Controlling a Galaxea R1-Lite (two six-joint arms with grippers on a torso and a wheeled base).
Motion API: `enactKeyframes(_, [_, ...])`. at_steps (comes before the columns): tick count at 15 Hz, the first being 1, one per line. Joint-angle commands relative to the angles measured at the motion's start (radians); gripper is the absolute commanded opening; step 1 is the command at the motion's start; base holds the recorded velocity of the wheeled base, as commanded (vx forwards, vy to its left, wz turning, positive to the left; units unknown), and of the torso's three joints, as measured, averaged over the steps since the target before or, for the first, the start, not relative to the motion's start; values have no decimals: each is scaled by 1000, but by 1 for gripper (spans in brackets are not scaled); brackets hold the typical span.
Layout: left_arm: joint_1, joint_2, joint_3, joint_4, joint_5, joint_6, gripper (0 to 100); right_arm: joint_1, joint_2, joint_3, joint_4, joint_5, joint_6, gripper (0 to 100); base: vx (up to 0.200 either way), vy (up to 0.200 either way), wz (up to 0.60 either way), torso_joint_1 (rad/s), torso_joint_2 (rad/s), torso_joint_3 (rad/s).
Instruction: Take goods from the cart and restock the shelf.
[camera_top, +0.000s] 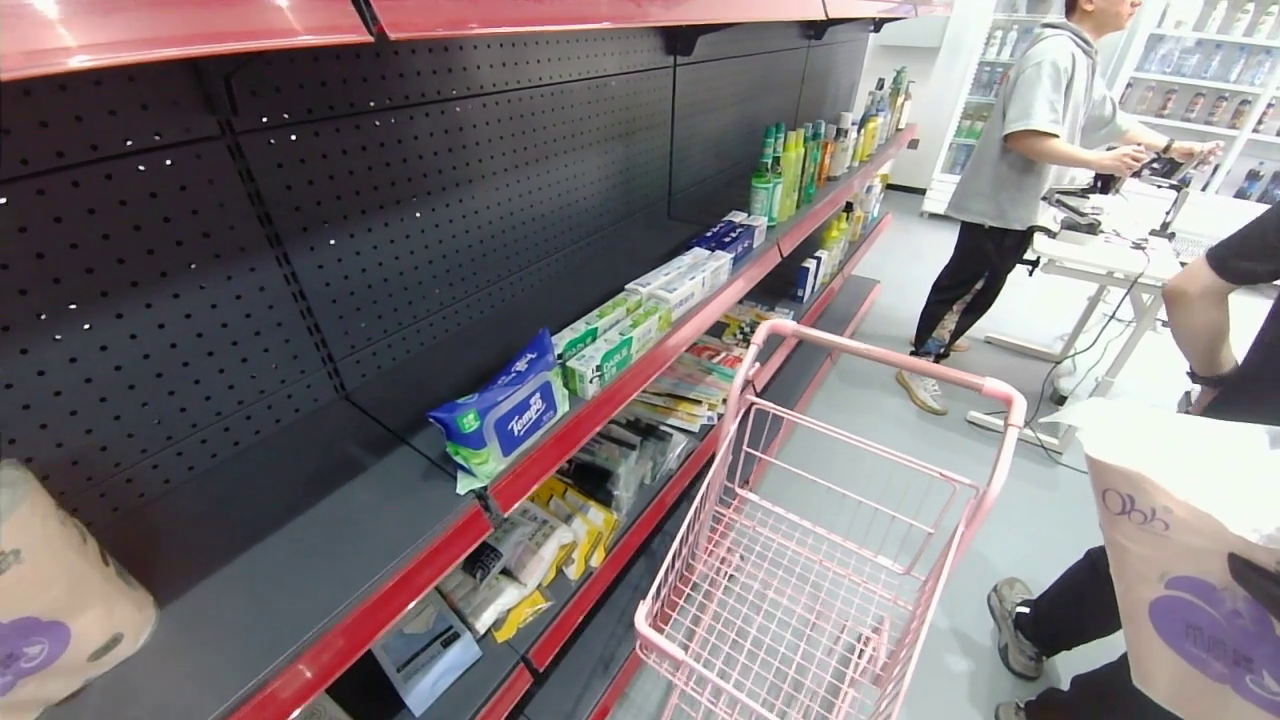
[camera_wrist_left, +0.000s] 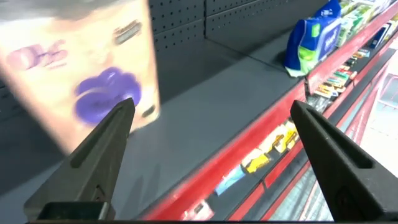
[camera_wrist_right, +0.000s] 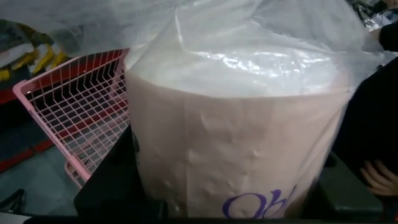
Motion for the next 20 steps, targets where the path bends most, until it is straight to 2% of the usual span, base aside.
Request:
enactKeyframes(1, [1, 1, 0, 0, 0, 0, 100, 0, 3, 5, 1, 0, 0, 0, 0, 0, 0, 0, 0, 0])
enactKeyframes(2, [1, 1, 0, 0, 0, -2, 100, 0, 1, 8, -1, 0, 0, 0, 0, 0, 0, 0, 0, 0])
enactKeyframes(20, [0, 1, 0, 0, 0, -2, 100, 2, -16, 23, -1, 0, -23, 0, 0, 0, 600, 5, 3, 3])
